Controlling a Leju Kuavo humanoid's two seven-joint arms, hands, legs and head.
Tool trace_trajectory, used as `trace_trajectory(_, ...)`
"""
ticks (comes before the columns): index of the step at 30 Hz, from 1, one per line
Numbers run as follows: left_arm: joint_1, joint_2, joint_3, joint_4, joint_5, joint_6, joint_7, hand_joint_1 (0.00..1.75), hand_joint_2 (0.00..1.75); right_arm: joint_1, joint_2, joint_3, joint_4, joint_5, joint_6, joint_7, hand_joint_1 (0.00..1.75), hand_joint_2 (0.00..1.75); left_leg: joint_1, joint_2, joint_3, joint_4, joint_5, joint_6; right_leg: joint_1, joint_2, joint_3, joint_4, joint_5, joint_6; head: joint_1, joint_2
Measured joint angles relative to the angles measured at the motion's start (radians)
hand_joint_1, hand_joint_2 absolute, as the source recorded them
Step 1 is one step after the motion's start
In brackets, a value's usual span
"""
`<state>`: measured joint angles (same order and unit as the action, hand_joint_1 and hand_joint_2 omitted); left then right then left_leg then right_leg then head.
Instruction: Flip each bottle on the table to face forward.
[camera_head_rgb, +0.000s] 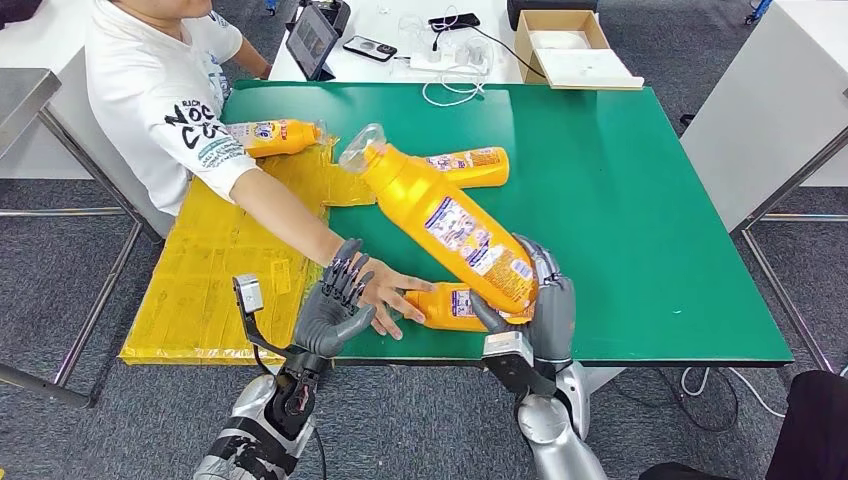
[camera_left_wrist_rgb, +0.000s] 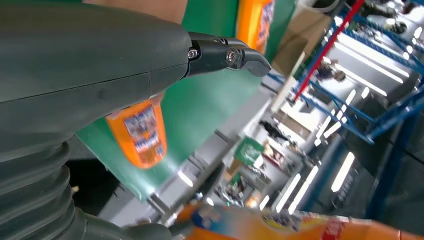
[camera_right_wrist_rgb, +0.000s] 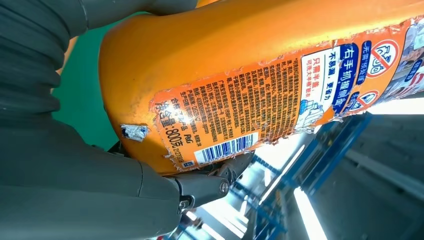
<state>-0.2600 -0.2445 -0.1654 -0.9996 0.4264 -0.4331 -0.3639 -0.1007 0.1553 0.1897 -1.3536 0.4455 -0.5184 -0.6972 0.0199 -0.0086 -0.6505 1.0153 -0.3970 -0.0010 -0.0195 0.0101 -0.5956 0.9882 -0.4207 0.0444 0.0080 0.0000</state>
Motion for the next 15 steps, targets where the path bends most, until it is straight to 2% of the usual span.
trace_trajectory(15,0.022,0.000,-0.023,-0.055,0.089,-0.014,-0.001,0.00,1.75,0.015,0.011,0.059,0.098,0.002,0.046,0.000,1.66,1.75,0.000,0.000,0.000,0.000,0.000,0.000,0.000,0.000,0.000,0.000,0.000,0.000,0.000,0.000)
